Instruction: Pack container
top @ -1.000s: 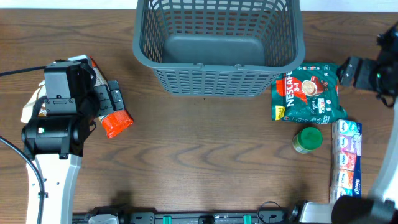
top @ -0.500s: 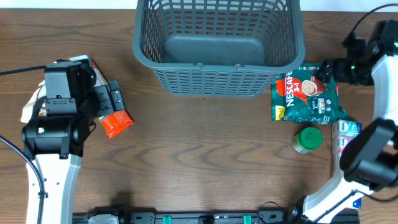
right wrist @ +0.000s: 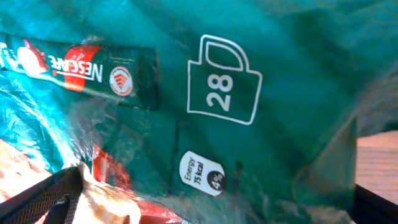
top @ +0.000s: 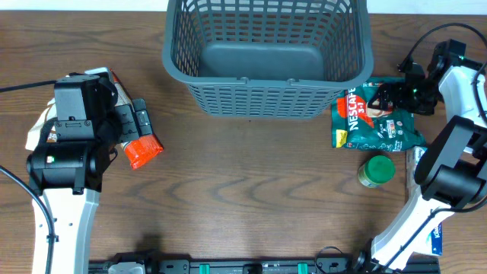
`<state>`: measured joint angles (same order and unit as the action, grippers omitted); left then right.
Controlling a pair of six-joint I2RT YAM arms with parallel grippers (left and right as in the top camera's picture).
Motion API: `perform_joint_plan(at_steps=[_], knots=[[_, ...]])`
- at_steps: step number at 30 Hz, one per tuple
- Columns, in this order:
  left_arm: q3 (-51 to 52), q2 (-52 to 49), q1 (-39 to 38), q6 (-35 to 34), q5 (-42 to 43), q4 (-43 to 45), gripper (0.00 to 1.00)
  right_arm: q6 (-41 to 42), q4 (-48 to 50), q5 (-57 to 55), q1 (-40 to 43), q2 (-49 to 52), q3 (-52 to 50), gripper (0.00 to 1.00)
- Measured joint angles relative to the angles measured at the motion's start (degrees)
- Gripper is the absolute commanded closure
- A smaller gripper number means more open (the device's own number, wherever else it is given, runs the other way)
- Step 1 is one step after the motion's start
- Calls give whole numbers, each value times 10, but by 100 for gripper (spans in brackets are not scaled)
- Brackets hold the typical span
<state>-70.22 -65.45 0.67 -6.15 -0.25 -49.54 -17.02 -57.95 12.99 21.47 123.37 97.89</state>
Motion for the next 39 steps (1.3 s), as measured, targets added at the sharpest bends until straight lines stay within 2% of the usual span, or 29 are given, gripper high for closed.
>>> perform_joint_plan(at_steps=[7, 14, 17, 23, 28, 30, 32, 34, 39], knots=[[0, 0, 0, 0, 0, 0, 1, 0, 12, 18, -8, 19, 0, 1], [0, 0, 0, 0, 0, 0, 1, 2, 15, 47, -14, 35, 4, 16], [0, 0, 0, 0, 0, 0, 2, 5, 14, 52, -14, 38, 6, 28], [0, 0, 0, 0, 0, 0, 1, 13, 13, 56, -16, 38, 6, 40], [0, 0, 0, 0, 0, 0, 1, 14, 10, 57, -16, 38, 8, 56], [0, 0, 0, 0, 0, 0, 1, 16, 9, 58, -16, 38, 9, 66], [0, 0, 0, 0, 0, 0, 1, 18, 7, 58, -16, 38, 10, 84], [0, 0, 0, 0, 0, 0, 1, 19, 5, 59, -16, 37, 13, 96], [0, 0, 0, 0, 0, 0, 1, 25, 2, 63, -16, 35, 16, 99]])
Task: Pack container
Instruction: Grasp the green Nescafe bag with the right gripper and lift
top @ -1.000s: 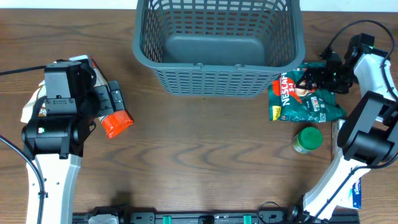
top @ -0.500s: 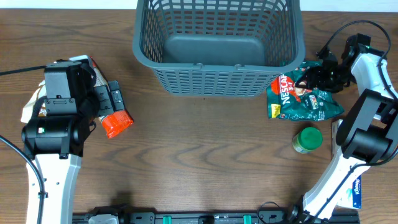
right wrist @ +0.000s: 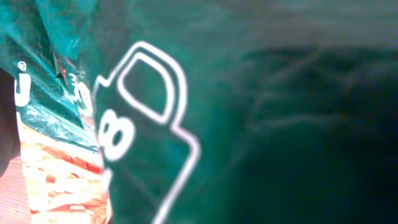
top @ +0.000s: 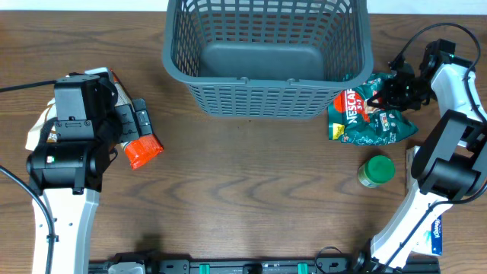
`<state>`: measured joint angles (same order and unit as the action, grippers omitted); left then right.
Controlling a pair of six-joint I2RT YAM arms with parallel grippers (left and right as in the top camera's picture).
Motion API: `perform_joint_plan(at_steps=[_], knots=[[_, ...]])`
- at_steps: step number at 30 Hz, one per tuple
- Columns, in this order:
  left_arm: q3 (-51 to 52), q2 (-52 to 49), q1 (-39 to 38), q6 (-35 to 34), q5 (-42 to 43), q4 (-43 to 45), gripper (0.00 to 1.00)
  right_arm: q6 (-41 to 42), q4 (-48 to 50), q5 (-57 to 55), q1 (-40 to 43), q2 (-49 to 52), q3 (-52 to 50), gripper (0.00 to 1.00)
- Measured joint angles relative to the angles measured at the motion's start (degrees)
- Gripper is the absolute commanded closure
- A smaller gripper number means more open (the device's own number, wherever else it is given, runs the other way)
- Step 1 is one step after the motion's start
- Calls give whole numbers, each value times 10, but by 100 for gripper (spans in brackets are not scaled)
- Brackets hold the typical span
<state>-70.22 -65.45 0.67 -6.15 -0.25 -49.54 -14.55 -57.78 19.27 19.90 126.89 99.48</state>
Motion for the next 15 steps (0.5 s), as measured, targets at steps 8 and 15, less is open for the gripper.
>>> perform_joint_plan(at_steps=[8, 15], knots=[[0, 0, 0, 0, 0, 0, 1, 7, 3, -8, -2, -9, -4, 99], [0, 0, 0, 0, 0, 0, 1, 30, 19, -61, -12, -48, -23, 99]])
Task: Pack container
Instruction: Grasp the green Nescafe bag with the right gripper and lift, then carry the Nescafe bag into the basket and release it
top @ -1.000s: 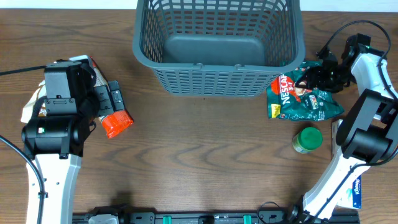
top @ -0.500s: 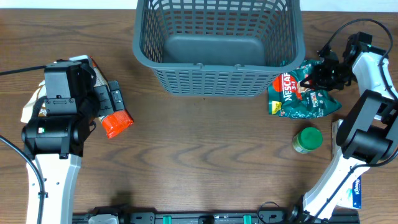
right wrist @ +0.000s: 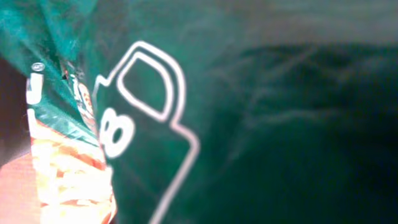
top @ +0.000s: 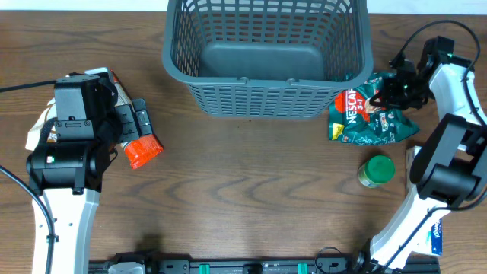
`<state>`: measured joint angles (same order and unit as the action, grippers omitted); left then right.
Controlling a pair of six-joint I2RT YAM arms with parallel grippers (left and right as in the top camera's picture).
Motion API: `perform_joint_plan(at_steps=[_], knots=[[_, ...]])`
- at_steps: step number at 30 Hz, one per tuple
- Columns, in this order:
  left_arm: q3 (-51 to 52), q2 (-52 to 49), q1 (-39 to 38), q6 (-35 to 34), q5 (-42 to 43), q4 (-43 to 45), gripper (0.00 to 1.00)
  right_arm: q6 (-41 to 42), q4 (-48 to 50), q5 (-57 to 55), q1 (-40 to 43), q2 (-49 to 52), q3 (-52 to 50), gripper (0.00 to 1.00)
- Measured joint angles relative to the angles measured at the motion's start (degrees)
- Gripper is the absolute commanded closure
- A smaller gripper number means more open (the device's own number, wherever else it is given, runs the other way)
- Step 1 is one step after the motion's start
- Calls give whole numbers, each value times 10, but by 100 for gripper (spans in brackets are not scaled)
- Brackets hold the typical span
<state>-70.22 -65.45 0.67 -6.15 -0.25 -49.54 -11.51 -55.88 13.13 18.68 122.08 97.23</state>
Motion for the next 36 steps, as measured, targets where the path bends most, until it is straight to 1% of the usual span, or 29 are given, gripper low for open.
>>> perform_joint_plan(at_steps=[8, 18, 24, 27, 31, 34, 36], knots=[[0, 0, 0, 0, 0, -1, 1, 32, 31, -106, 0, -103, -10, 99], [0, 0, 0, 0, 0, -4, 1, 55, 70, -173, 1, -243, -10, 99], [0, 0, 0, 0, 0, -5, 1, 93, 118, -221, 1, -314, -15, 99], [0, 0, 0, 0, 0, -10, 1, 101, 165, -224, 0, -358, -18, 99], [0, 0, 0, 2, 0, -12, 1, 98, 233, -199, -15, -420, -18, 99], [0, 0, 0, 4, 0, -12, 2, 78, 287, -165, -46, -463, -18, 99], [0, 0, 0, 4, 0, -12, 1, 50, 323, -131, -76, -484, -18, 99]])
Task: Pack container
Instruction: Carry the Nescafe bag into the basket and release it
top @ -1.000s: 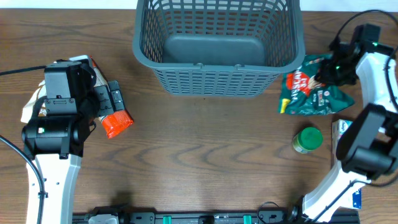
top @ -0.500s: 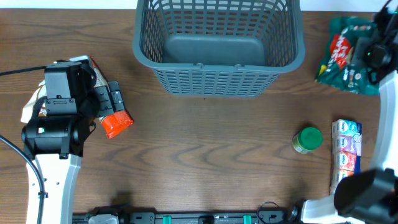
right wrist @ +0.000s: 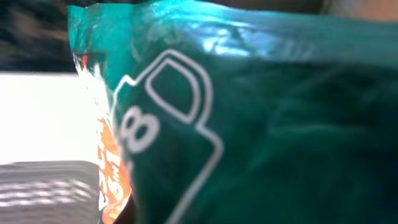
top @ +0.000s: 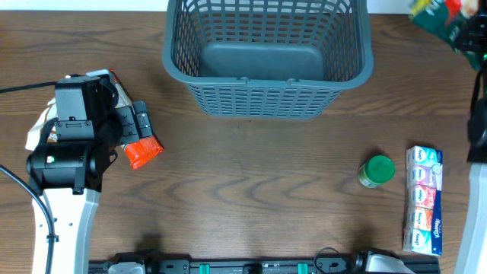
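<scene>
The grey plastic basket (top: 266,57) stands at the back middle of the table with nothing showing in it. A green Nescafe bag (top: 440,12) hangs high at the top right corner of the overhead view, right of the basket. My right gripper (top: 466,30) is shut on it, mostly out of frame. The right wrist view is filled by the Nescafe bag (right wrist: 261,124), which hides the fingers. My left gripper (top: 135,119) rests at the far left beside an orange-red packet (top: 142,152); whether it is open cannot be made out.
A green-lidded jar (top: 377,170) stands on the table at the right. A pack of tissues (top: 424,199) lies beside it near the right edge. The right arm (top: 479,114) runs along the right edge of the overhead view.
The Nescafe bag was low on the table against the basket's right side; now it hangs high at the top right corner. The tissue pack shows in full. The left arm has not moved.
The bag first lay flat on the table right of the basket, with my right gripper at its upper edge. Then it was crumpled and tilted up against the basket's wall, held by the gripper. Now it is lifted clear of the table.
</scene>
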`<state>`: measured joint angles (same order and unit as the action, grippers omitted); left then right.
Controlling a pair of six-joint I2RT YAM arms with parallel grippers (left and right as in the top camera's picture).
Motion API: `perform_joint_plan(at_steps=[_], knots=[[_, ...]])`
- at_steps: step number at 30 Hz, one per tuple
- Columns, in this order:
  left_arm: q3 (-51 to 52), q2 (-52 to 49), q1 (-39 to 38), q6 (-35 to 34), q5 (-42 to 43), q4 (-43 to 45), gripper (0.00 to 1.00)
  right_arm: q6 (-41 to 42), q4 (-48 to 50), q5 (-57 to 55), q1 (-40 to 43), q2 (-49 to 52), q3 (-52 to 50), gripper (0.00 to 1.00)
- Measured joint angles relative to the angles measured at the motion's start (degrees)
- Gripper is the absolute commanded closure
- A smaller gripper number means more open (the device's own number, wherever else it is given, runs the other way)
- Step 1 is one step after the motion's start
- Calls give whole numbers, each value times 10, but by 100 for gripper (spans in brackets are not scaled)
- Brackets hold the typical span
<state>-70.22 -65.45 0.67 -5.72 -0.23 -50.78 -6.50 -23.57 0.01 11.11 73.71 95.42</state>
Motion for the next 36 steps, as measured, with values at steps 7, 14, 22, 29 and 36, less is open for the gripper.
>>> perform_joint_plan(at_steps=[7, 14, 22, 29, 36], knots=[[0, 0, 0, 0, 0, 0, 1, -157, 35, 163, -110, -3, 2, 99], [0, 0, 0, 0, 0, 0, 1, -248, 30, 222, -169, 84, 1, 99], [0, 0, 0, 0, 0, 0, 1, -304, 2, 214, -214, 207, 0, 99], [0, 0, 0, 0, 0, 0, 1, -318, -66, 211, -261, 289, 0, 99], [0, 0, 0, 0, 0, -8, 1, -323, -115, 180, -275, 374, 0, 99]])
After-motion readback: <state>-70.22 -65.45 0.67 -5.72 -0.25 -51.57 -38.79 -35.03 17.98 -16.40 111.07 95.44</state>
